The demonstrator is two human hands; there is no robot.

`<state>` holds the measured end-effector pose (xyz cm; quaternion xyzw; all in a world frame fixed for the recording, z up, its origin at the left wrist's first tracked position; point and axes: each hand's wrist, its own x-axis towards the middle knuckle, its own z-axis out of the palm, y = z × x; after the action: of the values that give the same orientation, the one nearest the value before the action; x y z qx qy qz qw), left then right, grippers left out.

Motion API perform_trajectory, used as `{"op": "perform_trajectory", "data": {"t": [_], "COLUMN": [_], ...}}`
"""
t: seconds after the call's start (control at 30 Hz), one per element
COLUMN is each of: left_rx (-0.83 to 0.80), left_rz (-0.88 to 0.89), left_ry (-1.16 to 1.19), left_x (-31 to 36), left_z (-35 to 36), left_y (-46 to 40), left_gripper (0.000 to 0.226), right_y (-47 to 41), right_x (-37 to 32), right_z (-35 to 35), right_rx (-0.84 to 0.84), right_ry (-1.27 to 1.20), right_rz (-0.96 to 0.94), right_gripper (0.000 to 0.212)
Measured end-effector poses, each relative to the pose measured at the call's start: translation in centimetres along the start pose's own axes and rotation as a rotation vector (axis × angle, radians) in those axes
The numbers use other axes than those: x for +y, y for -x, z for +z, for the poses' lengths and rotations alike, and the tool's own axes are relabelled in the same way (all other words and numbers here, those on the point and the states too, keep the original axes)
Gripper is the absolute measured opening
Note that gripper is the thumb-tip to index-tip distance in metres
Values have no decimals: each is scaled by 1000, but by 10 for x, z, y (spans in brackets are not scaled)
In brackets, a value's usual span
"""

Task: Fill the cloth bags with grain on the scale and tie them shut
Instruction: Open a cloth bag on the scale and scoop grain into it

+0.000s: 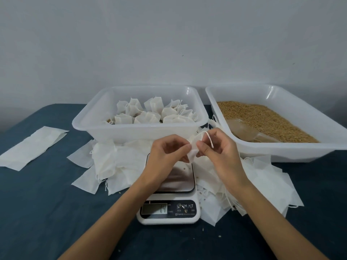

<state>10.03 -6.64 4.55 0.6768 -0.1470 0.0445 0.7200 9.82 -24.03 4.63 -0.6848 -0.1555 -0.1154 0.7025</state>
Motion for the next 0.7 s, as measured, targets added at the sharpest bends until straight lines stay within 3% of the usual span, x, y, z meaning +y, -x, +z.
{"op": "perform_trajectory", "data": {"t": [0.13, 0.23, 0.3, 0.37, 0.53, 0.7], "left_rx": [100, 96, 51, 1, 98, 42], "left_rz": [-13, 29, 57, 67, 134, 70], "left_ry": [5, -42, -79, -104, -183, -170], "left_x": [-2, -3, -3, -3, -2, 3], "left_z": [-3, -3, -3, -3, -6, -8], "left_y": [-2, -2, -1, 0, -2, -2], "left_gripper": [12, 12, 10, 8, 11, 39], "right_y": [4, 5, 5, 5, 0, -2], "right_x": [5, 8, 7, 4, -3, -12], "right_z": [3, 3, 4, 4, -2, -9], "right_rx": [28, 29, 0, -33, -41, -5], "right_ry": [377, 520, 477, 359, 266, -27], "right_rz": [-192, -183, -77, 38, -4, 142], "right_gripper": [14, 18, 15, 30, 33, 22]}}
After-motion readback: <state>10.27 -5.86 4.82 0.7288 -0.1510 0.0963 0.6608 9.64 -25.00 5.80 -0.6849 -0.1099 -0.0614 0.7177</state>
